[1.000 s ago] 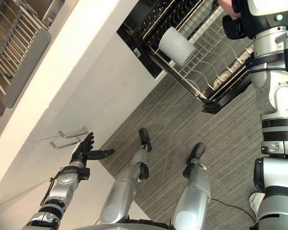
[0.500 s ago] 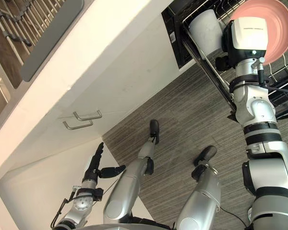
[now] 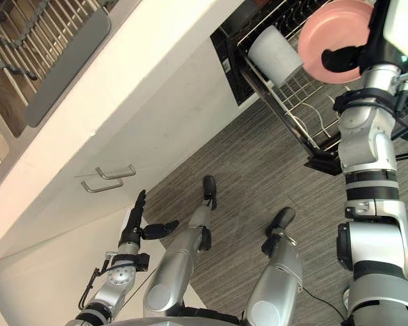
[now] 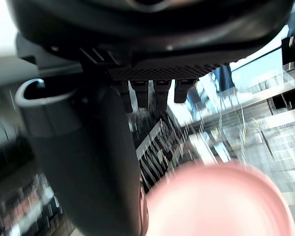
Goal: Walk over to the sink, pick up the cup, carry it to the dishwasher, place the cup inside the dishwasher, then close the dishwasher door
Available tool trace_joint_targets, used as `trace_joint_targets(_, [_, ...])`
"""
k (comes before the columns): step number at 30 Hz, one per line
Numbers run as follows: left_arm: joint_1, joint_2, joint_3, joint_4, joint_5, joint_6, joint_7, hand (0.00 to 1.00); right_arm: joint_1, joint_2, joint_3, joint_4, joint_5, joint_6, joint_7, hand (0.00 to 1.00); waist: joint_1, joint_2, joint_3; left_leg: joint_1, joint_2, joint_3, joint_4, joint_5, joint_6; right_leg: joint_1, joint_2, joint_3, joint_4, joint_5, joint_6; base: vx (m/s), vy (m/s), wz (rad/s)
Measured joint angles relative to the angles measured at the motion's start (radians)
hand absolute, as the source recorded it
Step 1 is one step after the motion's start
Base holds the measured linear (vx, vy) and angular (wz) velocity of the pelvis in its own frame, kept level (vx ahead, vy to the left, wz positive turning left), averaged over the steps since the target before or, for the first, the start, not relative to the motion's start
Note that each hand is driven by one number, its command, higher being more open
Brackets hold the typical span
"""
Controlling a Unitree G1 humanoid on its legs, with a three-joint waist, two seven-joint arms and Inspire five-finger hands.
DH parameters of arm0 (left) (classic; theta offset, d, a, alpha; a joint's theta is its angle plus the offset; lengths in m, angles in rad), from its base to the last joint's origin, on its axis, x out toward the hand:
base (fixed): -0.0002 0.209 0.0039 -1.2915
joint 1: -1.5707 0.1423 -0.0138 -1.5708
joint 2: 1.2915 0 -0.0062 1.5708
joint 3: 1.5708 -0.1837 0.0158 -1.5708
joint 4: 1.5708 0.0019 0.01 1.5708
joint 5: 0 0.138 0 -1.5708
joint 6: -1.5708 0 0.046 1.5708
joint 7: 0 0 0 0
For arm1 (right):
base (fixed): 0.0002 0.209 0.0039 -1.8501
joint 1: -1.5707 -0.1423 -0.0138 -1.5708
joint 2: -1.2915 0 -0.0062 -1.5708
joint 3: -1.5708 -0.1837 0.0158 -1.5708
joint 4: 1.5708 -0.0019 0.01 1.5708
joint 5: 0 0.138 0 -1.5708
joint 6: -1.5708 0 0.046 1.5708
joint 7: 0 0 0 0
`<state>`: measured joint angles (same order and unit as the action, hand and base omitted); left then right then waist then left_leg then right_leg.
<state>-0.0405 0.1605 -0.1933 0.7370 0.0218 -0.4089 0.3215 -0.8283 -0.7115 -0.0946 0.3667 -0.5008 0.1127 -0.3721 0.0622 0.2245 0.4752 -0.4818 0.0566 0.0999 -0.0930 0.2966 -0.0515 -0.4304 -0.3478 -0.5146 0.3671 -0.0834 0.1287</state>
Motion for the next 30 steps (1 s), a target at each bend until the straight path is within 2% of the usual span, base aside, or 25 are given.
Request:
trace_joint_targets(6, [0.035,-0.002,0.077,0.012,0.002,0.003,-0.001,1.0,0.097,0.059,-0.101,-0.063,0.052,0.0,-0.076,1.0,-0.024,-0.046,-0.008,0.088,0.012,0.042,0.0,-0.03,0.015,0.111,0.037,0.012,-0.112,0.044,0.01,0.03,-0.049,-0.17])
trace_joint_targets(11, [0.048,-0.012,0.127,0.025,0.009,0.021,0.0,1.0,0.127,0.084,-0.215,-0.063,0.193,0.07,-0.116,1.0,-0.043,-0.087,-0.028,0.165,0.012,0.097,0.004,-0.031,0.015,0.224,0.057,0.008,-0.21,0.078,0.018,0.05,-0.019,-0.07])
trace_joint_targets(13, [0.061,-0.027,0.145,0.048,0.013,0.025,0.0,1.0,0.146,0.087,-0.235,-0.063,0.25,0.106,-0.124,1.0,-0.059,-0.106,-0.059,0.187,0.017,0.118,0.0,-0.033,0.013,0.25,0.068,0.019,-0.245,0.092,0.017,0.0,-0.017,-0.21])
trace_joint_targets(17, [0.068,-0.039,0.145,0.059,0.035,0.046,0.0,1.0,0.178,0.088,-0.323,-0.064,0.326,0.154,-0.14,1.0,-0.07,-0.113,-0.068,0.216,0.042,0.168,-0.002,-0.06,-0.011,0.258,0.092,0.053,-0.264,0.105,0.008,-0.06,-0.007,-0.32])
trace_joint_targets(20, [0.072,-0.053,0.145,0.066,0.037,0.067,0.0,1.0,0.21,0.088,-0.378,-0.063,0.422,0.171,-0.157,1.0,-0.088,-0.115,-0.07,0.214,0.052,0.213,-0.002,-0.068,-0.005,0.228,0.099,0.092,-0.265,0.116,0.004,-0.07,0.0,-0.39])
trace_joint_targets(23, [0.066,-0.06,0.145,0.06,0.036,0.094,0.001,1.0,0.23,0.088,-0.405,-0.049,0.577,0.174,-0.166,1.0,-0.112,-0.115,-0.068,0.167,0.058,0.248,-0.002,-0.067,-0.004,0.153,0.105,0.136,-0.27,0.138,-0.002,-0.05,-0.021,-0.37])
trace_joint_targets(24, [0.061,-0.062,0.145,0.059,0.035,0.101,0.002,1.0,0.232,0.089,-0.411,-0.035,0.608,0.171,-0.166,0.0,-0.112,-0.114,-0.067,0.158,0.059,0.253,-0.001,-0.062,0.0,0.141,0.106,0.142,-0.272,0.143,-0.003,-0.03,-0.028,-0.3])
trace_joint_targets(27, [0.05,-0.07,0.134,0.059,0.033,0.121,0.012,1.0,0.231,0.094,-0.418,0.084,0.804,0.136,-0.15,0.0,-0.108,-0.112,-0.066,0.124,0.065,0.266,-0.001,-0.049,0.009,0.104,0.116,0.159,-0.293,0.162,-0.008,-0.02,-0.04,-0.17])
trace_joint_targets(30, [0.027,-0.087,0.114,0.063,0.024,0.131,0.04,1.0,0.208,0.095,-0.402,0.137,0.997,0.082,-0.082,0.0,-0.099,-0.087,-0.054,0.072,0.066,0.266,0.0,-0.039,0.004,0.054,0.119,0.166,-0.308,0.182,-0.011,-0.01,-0.04,-0.07])
